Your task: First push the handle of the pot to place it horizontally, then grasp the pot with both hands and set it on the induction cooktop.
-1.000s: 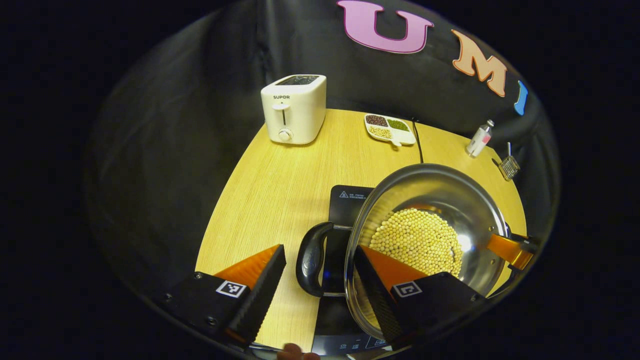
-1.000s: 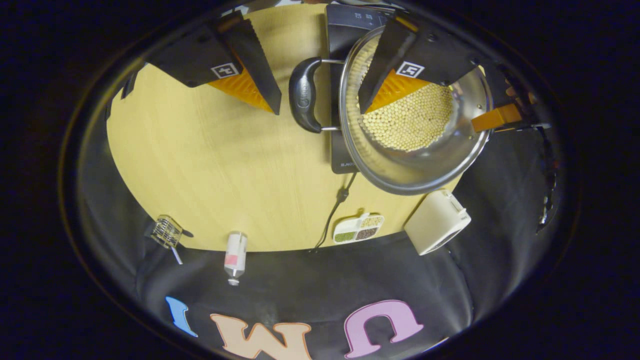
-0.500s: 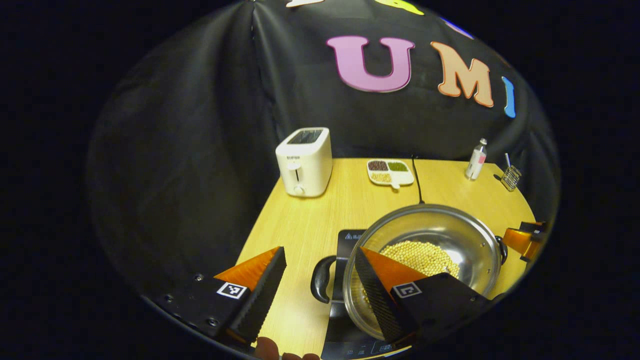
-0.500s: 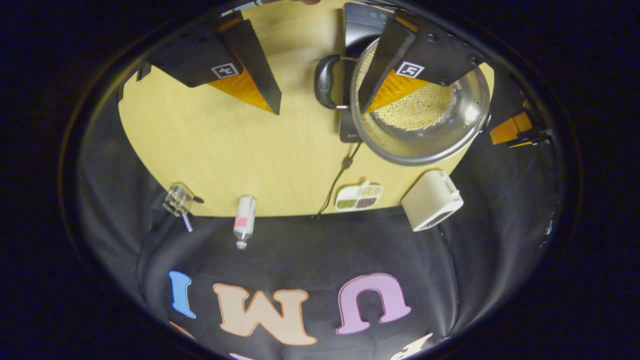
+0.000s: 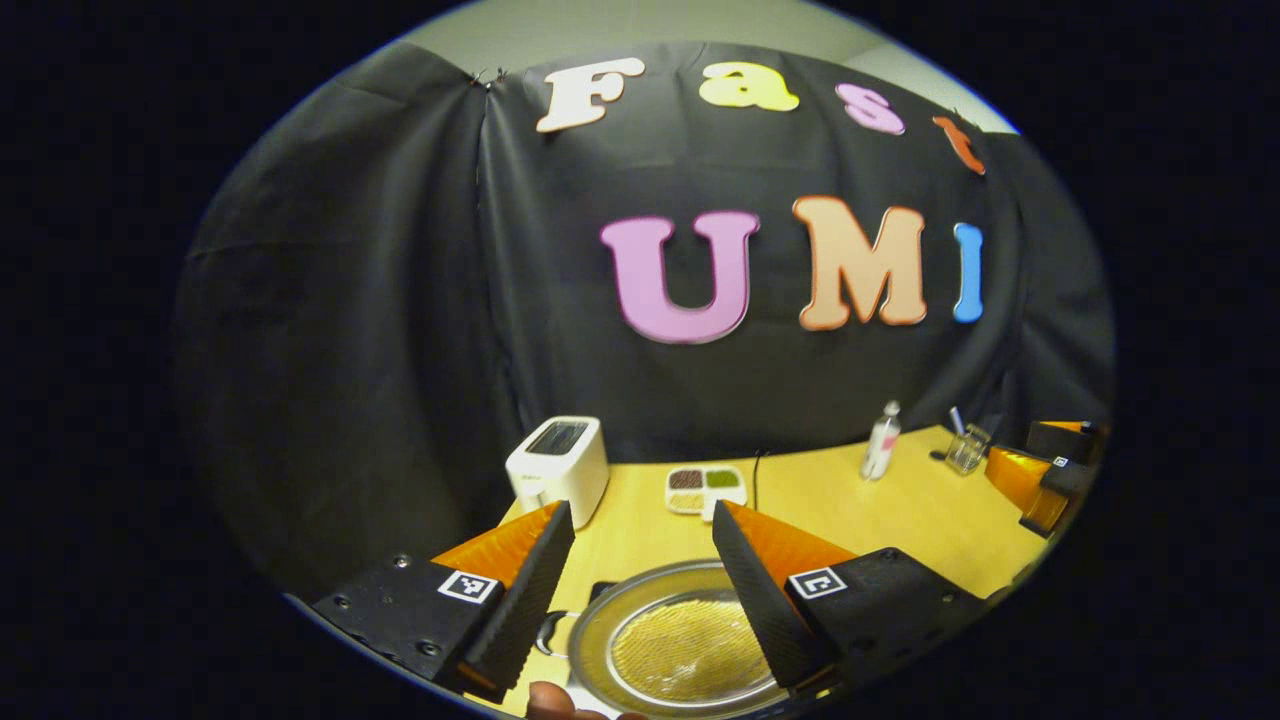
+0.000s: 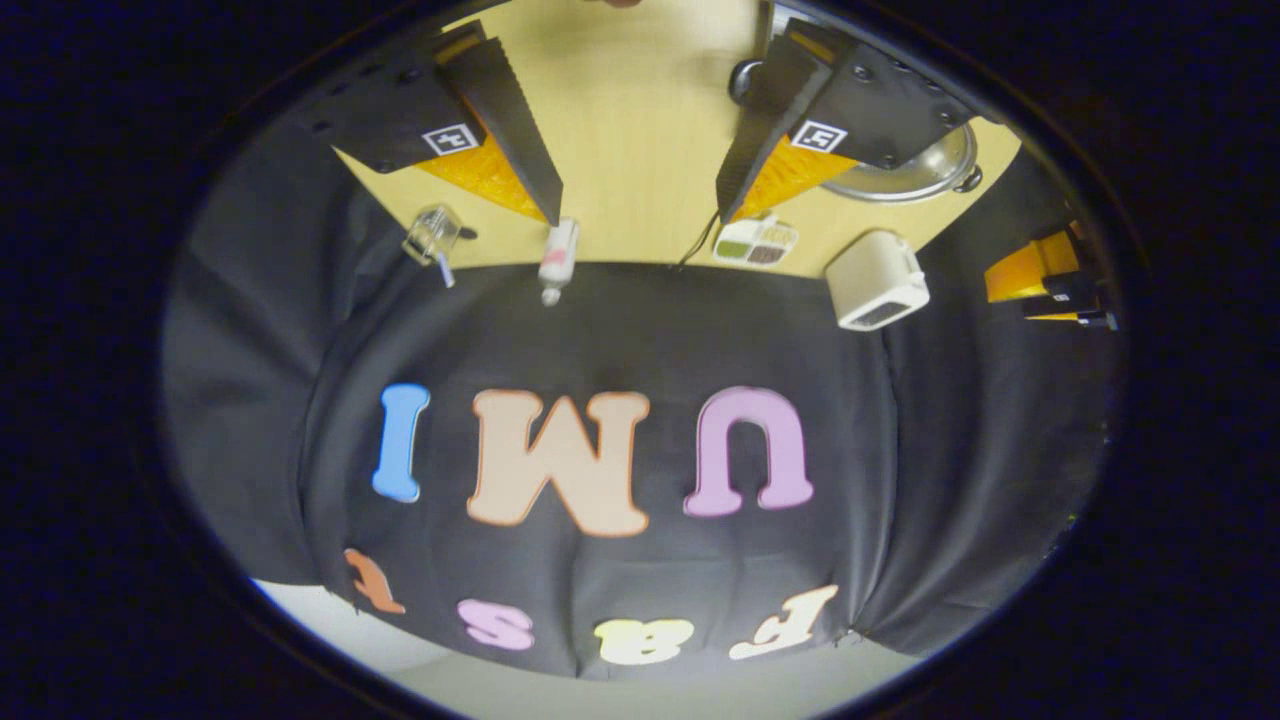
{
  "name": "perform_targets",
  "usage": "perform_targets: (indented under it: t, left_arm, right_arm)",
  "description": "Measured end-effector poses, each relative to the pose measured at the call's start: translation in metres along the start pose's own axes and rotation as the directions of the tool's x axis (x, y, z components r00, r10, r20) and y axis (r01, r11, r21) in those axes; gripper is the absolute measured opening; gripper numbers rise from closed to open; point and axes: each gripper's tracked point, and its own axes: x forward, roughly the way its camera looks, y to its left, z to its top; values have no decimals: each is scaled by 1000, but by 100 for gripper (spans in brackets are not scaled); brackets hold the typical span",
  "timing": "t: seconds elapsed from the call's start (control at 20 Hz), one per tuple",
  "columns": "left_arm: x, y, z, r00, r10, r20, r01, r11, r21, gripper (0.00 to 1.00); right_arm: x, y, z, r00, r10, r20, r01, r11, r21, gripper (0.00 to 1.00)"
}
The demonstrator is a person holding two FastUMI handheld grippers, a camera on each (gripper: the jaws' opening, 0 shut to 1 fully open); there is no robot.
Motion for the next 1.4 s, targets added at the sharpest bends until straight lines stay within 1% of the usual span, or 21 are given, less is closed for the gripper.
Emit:
perform_targets:
  t: [0.1,0.15,0.2,0.25,0.4,0.55,0.6,0.65,0.7,0.75,0.8,0.85,0.9,1.1,1.15,1.2,1.25,1.3,1.35,1.4]
  left_arm:
    - [-3,-32,31,998,-32,48,33,999,-26,90]
    - [-6,-45,46,997,-42,71,45,998,-41,92]
    - [-10,-58,61,994,-51,93,57,997,-56,90]
    - [-14,-69,76,991,-56,119,64,995,-70,92]
    - [-25,-102,110,981,-76,176,93,992,-88,91]
    - [-37,-133,131,973,-107,204,130,986,-101,89]
    - [-40,-139,134,972,-105,212,129,986,-103,87]
    - [-43,-145,139,970,-106,218,131,986,-105,89]
    - [-46,-152,143,968,-111,225,138,985,-106,89]
    - [-50,-159,146,967,-113,229,139,985,-105,89]
    - [-53,-163,150,966,-111,235,138,985,-102,87]
    - [-57,-168,153,964,-109,241,136,986,-99,87]
    - [-60,-173,157,962,-108,250,136,986,-96,87]
    - [-70,-194,165,958,-104,266,128,989,-74,87]
    - [-72,-200,165,958,-106,267,128,990,-66,87]
    - [-73,-205,164,958,-108,266,128,990,-61,89]
    - [-75,-210,163,958,-110,265,131,990,-60,87]
    - [-76,-215,163,958,-114,263,134,989,-60,89]
    - [-78,-221,163,958,-117,262,137,989,-60,89]
    - [-79,-224,163,958,-118,263,137,989,-57,89]
  right_arm:
    - [-7,-18,38,997,-11,79,11,1000,5,94]
    - [-12,-29,57,993,-18,117,17,1000,12,94]
    - [-17,-39,74,988,-27,152,24,999,21,94]
    - [-22,-50,92,982,-34,185,28,999,32,94]
    - [-46,-78,129,965,-48,258,33,998,62,94]
    - [-55,-109,162,950,-54,307,29,996,84,94]
    - [-60,-117,166,947,-54,316,25,995,95,94]
    - [-62,-126,170,944,-55,325,22,994,105,96]
    - [-64,-133,172,942,-55,332,20,994,108,94]
    - [-66,-142,174,940,-58,335,23,994,109,97]
    - [-69,-149,175,939,-60,340,23,994,111,97]
    - [-70,-155,176,938,-59,343,22,994,111,97]
    - [-80,-158,176,937,-59,344,21,994,111,97]
    - [-89,-175,178,933,-50,355,16,995,97,97]
    - [-91,-178,178,932,-48,358,14,995,96,94]
    - [-93,-182,178,932,-47,359,14,996,93,94]
    - [-95,-185,178,932,-44,361,12,996,91,94]
    - [-97,-189,179,931,-45,363,14,996,89,94]
    - [-98,-192,179,930,-44,365,13,996,87,94]
    - [-100,-195,178,929,-45,367,14,996,85,97]
